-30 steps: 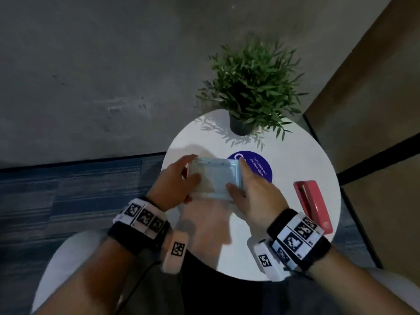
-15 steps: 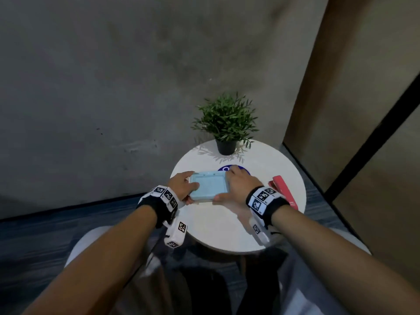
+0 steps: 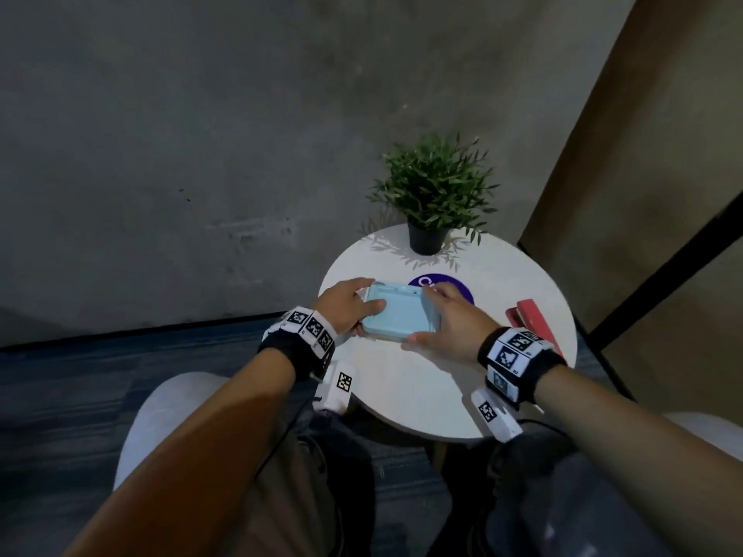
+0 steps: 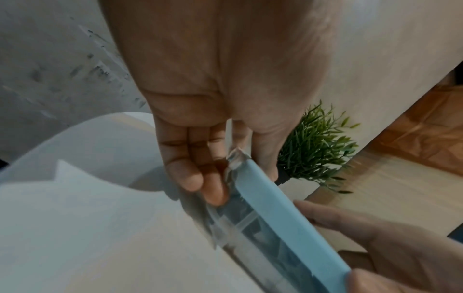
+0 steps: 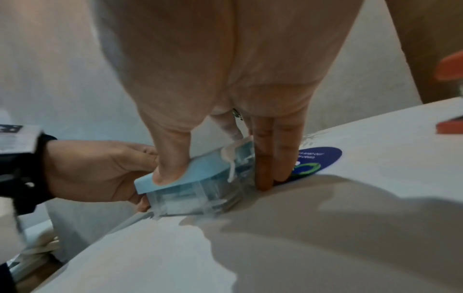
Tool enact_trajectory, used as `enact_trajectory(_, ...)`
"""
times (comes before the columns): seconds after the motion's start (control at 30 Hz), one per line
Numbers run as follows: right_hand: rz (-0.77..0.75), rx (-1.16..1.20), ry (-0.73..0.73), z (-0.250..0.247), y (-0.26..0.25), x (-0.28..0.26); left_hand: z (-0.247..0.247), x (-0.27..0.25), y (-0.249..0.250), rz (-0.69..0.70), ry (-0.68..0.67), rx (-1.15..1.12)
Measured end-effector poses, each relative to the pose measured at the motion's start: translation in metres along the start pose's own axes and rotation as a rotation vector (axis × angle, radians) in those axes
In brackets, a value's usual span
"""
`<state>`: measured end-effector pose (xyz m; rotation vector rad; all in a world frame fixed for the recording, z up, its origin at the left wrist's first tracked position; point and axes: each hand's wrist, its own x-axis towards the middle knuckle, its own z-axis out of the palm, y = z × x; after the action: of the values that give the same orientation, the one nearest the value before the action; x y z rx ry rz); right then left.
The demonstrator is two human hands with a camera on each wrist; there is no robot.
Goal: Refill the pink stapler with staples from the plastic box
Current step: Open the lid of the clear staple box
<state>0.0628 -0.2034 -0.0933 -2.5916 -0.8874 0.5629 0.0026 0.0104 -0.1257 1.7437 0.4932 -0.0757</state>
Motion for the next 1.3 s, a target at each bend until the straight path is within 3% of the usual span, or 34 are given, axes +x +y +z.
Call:
enact_trajectory(0.1, -0.01, 0.089, 0.076, 0.011, 0.004, -0.002, -0.001, 0.005, 0.01, -0.002, -0.009, 0.047)
enact_trajectory(0.33, -0.034, 0.056, -0.013, -0.001, 0.011, 0.005, -0.015, 0.003, 0.016, -0.064, -0.134, 0.113)
enact_trajectory(0.63, -0.021, 0.056, -0.042, -0.008, 0.01, 0.006, -0.008, -0.001, 0.006, -0.012, -0.017, 0.075)
enact_trajectory(0.7, -0.024, 0.055, -0.041, -0.01, 0.009, 0.005, -0.008, -0.003, 0.005, -0.001, -0.01, 0.136)
enact_trajectory(0.87, -0.029, 0.089, -0.036, -0.008, 0.011, 0.003, -0.011, -0.003, 0.006, 0.151, 0.147, 0.644)
enact_trajectory(1.0, -0.043, 0.108, -0.02, -0.005, 0.014, 0.004, -0.002, -0.007, 0.011, 0.078, 0.13, 0.285)
enact_trajectory(1.13, -0.053, 0.168, -0.017, -0.005, 0.018, 0.007, 0.005, -0.011, 0.014, 0.013, 0.014, 0.179)
enact_trajectory(1.3, 0.075, 0.711, -0.086, -0.001, 0.029, 0.011, -0.003, -0.008, 0.017, -0.018, 0.007, 0.066)
